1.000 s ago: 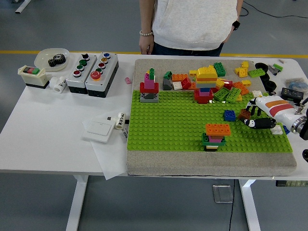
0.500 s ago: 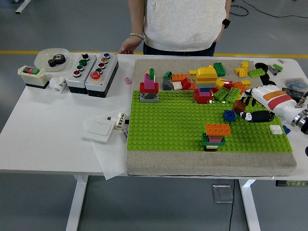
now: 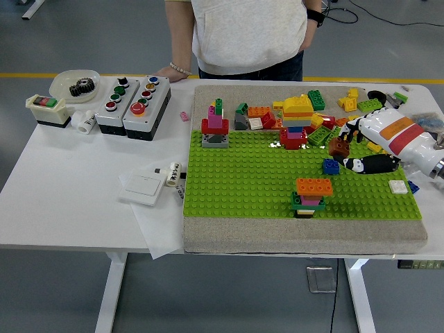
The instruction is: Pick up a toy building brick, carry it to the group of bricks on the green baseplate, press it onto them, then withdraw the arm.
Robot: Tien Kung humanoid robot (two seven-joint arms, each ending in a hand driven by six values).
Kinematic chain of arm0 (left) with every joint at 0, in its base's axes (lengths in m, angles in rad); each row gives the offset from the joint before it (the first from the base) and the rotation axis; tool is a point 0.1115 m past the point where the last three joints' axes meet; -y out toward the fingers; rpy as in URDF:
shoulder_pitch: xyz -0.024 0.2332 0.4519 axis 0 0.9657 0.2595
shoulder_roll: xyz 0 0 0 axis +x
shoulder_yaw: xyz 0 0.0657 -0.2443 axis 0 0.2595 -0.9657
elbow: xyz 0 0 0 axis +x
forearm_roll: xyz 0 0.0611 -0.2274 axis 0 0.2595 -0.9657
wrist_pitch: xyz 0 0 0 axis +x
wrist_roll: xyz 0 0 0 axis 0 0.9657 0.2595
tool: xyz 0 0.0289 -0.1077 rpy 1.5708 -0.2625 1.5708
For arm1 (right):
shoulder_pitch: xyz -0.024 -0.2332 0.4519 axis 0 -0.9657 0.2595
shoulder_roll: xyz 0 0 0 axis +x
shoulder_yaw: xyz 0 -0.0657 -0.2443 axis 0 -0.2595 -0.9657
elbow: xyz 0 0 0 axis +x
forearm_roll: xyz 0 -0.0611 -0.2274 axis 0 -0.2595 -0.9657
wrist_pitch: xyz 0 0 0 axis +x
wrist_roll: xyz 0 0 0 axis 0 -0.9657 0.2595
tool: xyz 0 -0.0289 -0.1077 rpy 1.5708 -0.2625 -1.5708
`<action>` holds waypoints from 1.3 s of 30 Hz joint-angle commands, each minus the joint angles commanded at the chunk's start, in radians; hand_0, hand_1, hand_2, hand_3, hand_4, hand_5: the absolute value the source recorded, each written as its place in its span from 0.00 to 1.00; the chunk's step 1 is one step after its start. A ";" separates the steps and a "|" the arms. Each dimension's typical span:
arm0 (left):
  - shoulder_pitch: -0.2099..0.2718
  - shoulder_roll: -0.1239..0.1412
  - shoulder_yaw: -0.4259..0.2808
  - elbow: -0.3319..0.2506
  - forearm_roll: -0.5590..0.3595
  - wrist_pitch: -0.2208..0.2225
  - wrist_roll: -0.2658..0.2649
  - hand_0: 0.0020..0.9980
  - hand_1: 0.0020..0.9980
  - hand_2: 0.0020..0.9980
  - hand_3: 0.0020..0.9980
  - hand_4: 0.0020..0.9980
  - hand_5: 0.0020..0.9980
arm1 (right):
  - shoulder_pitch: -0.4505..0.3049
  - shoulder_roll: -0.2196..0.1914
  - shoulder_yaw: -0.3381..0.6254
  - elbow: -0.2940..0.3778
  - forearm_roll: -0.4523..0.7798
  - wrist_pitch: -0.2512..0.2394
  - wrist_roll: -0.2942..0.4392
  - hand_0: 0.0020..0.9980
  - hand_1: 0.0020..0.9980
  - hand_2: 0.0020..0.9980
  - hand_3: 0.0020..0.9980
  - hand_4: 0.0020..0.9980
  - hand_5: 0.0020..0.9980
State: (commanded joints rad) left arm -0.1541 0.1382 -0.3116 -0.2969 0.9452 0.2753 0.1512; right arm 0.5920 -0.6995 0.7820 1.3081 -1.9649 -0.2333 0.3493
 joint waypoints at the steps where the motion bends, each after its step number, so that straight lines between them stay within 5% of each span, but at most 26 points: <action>1: 0.000 0.000 -0.001 0.000 0.001 0.000 0.001 0.68 0.61 0.74 0.65 0.75 0.64 | -0.005 -0.009 -0.003 0.028 -0.011 -0.003 0.003 0.26 0.40 0.48 0.49 0.62 0.48; 10: 0.003 -0.001 -0.003 0.000 0.005 -0.003 0.003 0.68 0.60 0.74 0.65 0.75 0.65 | -0.007 -0.030 -0.054 0.135 -0.104 -0.042 0.035 0.26 0.40 0.49 0.49 0.62 0.49; 23: 0.006 0.000 -0.010 -0.001 0.018 -0.008 0.008 0.68 0.60 0.74 0.65 0.75 0.64 | 0.023 0.001 -0.113 0.056 -0.196 -0.079 0.032 0.26 0.41 0.50 0.49 0.64 0.47; 39: 0.005 0.000 -0.011 -0.002 0.024 -0.010 0.008 0.68 0.60 0.74 0.65 0.75 0.64 | 0.022 0.000 -0.116 0.044 -0.202 -0.081 0.035 0.26 0.42 0.50 0.50 0.65 0.48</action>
State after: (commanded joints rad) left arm -0.1495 0.1383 -0.3224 -0.2985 0.9689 0.2649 0.1596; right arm 0.6142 -0.6996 0.6664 1.3522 -2.1666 -0.3142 0.3843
